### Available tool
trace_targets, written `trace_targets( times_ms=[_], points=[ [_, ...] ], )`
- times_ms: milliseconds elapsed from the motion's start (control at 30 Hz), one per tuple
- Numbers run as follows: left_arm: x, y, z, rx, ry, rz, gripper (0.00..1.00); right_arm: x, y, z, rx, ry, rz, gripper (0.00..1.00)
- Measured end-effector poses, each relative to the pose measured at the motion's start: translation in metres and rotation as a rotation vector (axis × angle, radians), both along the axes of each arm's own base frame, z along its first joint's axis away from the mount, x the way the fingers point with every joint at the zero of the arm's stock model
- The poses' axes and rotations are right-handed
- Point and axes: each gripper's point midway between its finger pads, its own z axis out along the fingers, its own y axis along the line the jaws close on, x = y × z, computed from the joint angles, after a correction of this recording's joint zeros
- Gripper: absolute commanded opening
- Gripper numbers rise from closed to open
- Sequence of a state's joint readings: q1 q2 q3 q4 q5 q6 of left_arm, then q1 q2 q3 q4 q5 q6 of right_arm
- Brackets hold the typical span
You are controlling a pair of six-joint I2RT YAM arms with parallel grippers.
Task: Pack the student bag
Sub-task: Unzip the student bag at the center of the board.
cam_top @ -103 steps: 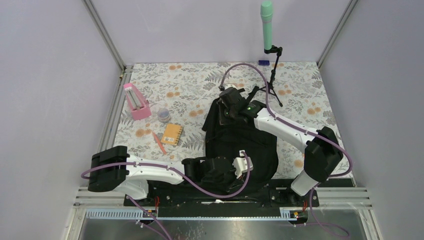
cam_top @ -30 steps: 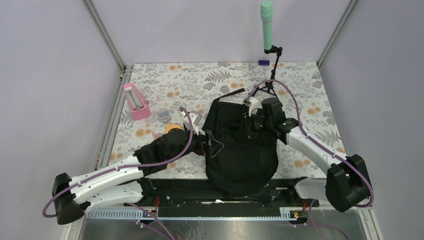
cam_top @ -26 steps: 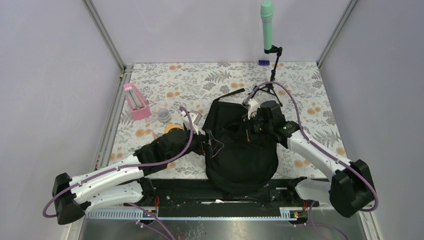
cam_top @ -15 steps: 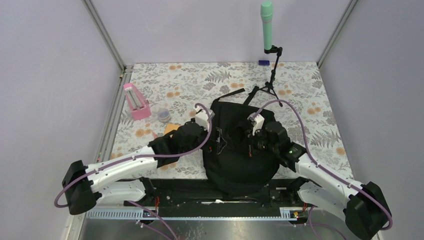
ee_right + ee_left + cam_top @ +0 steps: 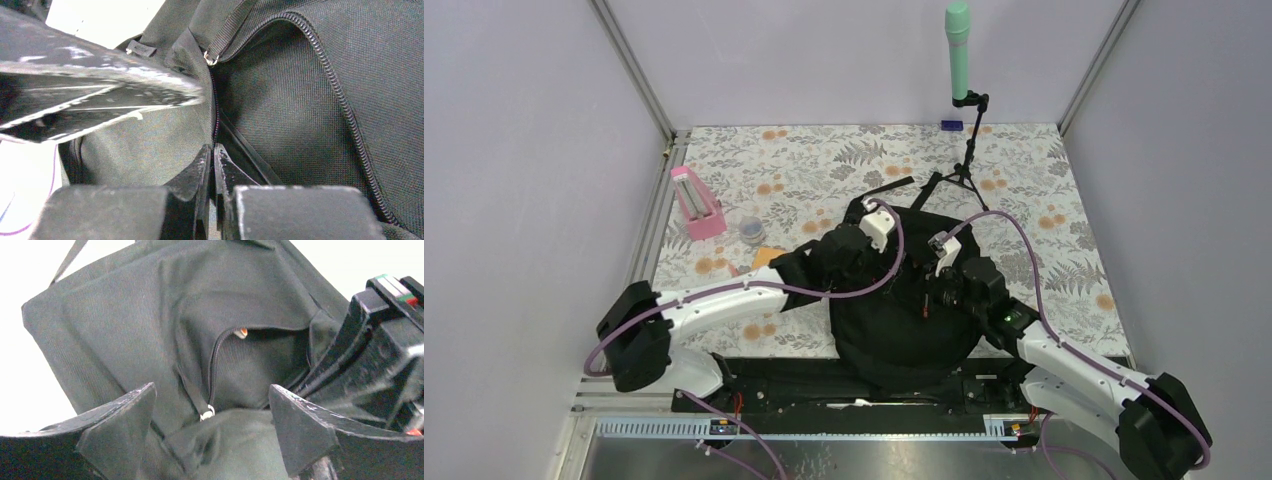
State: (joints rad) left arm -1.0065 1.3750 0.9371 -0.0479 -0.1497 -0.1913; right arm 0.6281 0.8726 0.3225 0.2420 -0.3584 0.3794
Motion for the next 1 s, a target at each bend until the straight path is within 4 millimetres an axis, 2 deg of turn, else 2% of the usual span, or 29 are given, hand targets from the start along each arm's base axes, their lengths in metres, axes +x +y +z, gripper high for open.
trace_targets(
  times_ms=[100,233,467,500,533,633,667,700,833,1000],
  points=[
    [0.01,-0.012,-0.005,0.018,-0.022,-0.014,0.81,-0.001,-0.001,0.0,0.009,-0.007,-0.003,0.08],
    [0.02,-0.025,-0.012,0.034,-0.04,-0.022,0.7,-0.003,-0.002,0.0,0.019,-0.011,-0.007,0.07],
    [0.031,-0.041,-0.025,0.083,-0.059,-0.053,0.7,-0.004,-0.004,0.002,0.032,-0.025,-0.017,0.08],
    [0.032,-0.043,-0.026,0.089,-0.062,-0.059,0.66,-0.004,-0.005,0.002,0.033,-0.026,-0.019,0.08],
    [0.033,-0.045,-0.028,0.096,-0.065,-0.063,0.56,-0.004,-0.005,0.002,0.034,-0.027,-0.021,0.08],
    [0.038,-0.049,-0.033,0.117,-0.073,-0.073,0.17,-0.004,-0.006,0.003,0.038,-0.03,-0.027,0.08],
    [0.039,-0.05,-0.035,0.132,-0.083,-0.079,0.08,-0.004,-0.007,0.003,0.04,-0.031,-0.031,0.08],
    [0.041,-0.049,-0.037,0.149,-0.095,-0.083,0.03,-0.005,-0.007,0.003,0.04,-0.032,-0.033,0.08],
    [0.045,-0.047,-0.033,0.164,-0.131,-0.078,0.0,-0.003,-0.011,0.004,0.038,-0.036,-0.062,0.09],
    [0.039,-0.046,0.006,0.096,-0.185,-0.085,0.0,0.003,-0.016,0.004,0.032,-0.035,-0.124,0.09]
  ],
)
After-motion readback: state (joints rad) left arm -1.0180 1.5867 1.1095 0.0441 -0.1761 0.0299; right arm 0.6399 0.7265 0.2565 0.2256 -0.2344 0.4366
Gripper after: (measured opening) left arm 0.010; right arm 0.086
